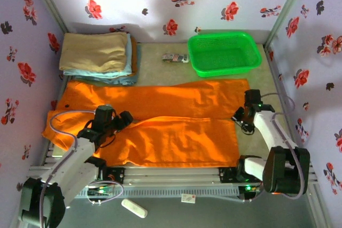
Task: Fold and stack the trousers
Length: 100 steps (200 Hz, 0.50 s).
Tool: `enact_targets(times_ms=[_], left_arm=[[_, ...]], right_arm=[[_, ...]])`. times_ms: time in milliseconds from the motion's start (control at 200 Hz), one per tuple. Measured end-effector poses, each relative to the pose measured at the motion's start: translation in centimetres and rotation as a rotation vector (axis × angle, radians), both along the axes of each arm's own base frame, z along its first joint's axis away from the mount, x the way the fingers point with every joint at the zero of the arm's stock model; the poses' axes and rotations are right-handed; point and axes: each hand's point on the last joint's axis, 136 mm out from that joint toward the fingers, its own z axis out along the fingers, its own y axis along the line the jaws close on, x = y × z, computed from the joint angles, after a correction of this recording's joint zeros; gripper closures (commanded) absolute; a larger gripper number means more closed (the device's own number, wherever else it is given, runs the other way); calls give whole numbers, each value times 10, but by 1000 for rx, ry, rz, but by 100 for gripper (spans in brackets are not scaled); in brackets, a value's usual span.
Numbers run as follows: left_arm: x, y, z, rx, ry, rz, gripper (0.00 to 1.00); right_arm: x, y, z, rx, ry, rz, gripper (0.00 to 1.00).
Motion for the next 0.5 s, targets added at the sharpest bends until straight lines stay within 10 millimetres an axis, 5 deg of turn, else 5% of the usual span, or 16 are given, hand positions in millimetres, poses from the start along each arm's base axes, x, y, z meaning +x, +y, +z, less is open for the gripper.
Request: enact_targets(times_ms=[115, 285, 500], left_arm=[[0, -2, 1, -4, -3, -7, 13], [1, -2, 1, -5, -6, -9, 13], [0, -4, 2, -11, -7, -15, 12]], right_arm=[[2, 1, 0, -26, 11, 27, 37], [-3, 9, -36, 8, 164, 56, 54], [5, 17, -44, 27, 179, 111, 100]])
